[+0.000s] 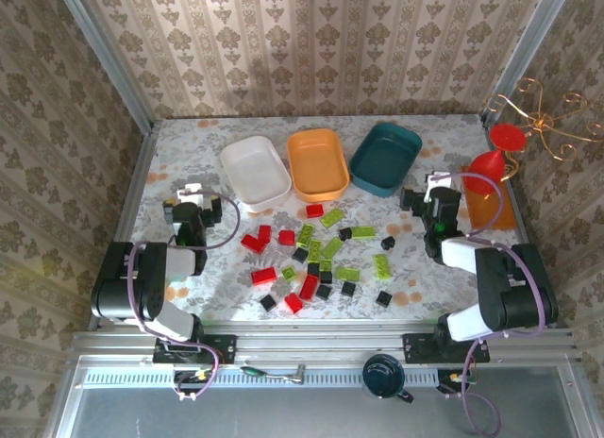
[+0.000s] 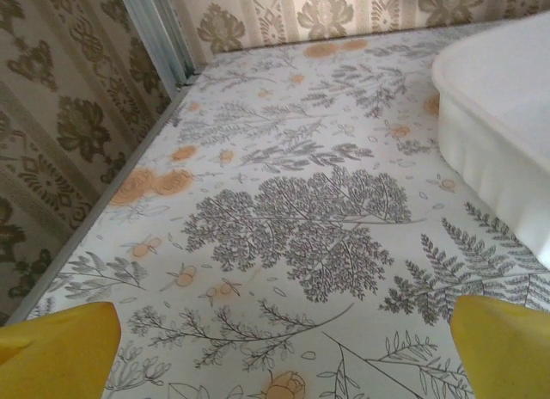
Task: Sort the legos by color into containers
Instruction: Pick up the lego from the center of the table.
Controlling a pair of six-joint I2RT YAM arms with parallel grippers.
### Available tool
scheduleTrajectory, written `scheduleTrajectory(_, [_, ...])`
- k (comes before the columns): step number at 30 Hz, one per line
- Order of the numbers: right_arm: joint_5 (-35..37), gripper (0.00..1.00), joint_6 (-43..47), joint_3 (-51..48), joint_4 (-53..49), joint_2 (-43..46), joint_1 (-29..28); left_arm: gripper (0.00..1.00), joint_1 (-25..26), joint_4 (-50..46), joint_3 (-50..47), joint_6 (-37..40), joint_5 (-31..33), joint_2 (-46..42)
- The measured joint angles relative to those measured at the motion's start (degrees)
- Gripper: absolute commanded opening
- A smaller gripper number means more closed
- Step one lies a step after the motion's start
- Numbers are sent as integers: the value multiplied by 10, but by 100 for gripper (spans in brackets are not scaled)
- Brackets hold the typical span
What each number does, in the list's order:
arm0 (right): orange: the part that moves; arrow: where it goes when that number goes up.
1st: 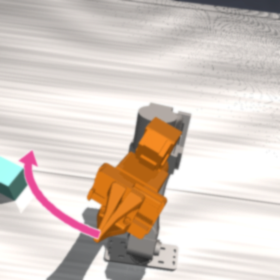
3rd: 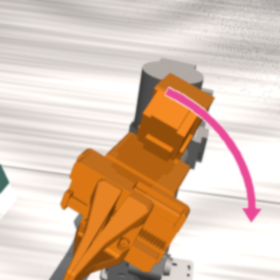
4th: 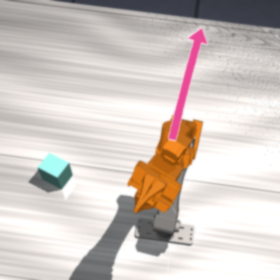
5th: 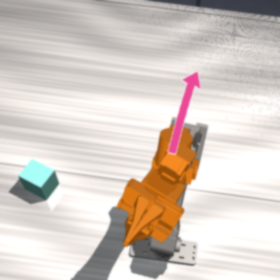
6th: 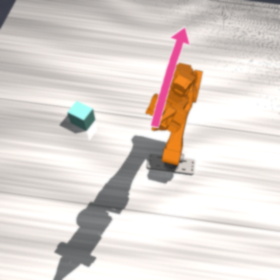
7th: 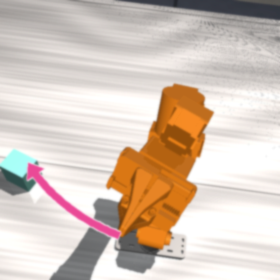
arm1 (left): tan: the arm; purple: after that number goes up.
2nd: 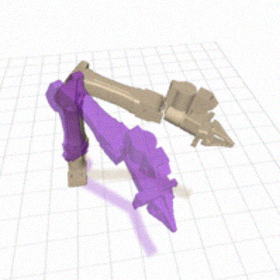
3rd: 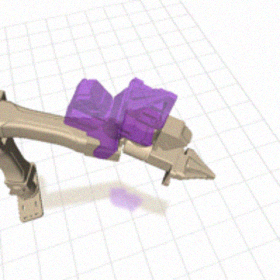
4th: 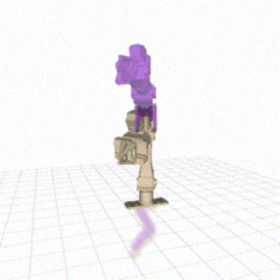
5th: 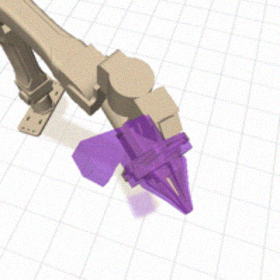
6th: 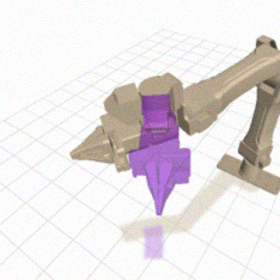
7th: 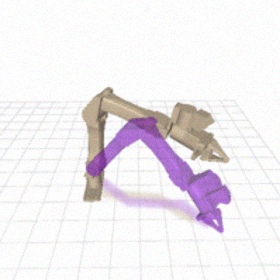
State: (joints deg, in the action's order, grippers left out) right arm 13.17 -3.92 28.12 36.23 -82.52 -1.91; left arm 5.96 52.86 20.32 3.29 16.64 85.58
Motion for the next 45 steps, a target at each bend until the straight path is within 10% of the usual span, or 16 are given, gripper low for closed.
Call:
scheduleTrajectory(9, [68,100,-75,44,-151,86,-10,100,2,-126,52,-36,57,-148])
scheduleTrajectory(14, [111,100,-258,124,-319,96,0,100,-1,-211,87,-138,90,-196])
scheduleTrajectory(27, [-74,97,-332,139,-491,98,-37,100,-117,-290,54,-450,-156,-311])
scheduleTrajectory(45, [-76,80,-273,138,-592,20,-192,100,-55,-374,27,-514,-315,-453])
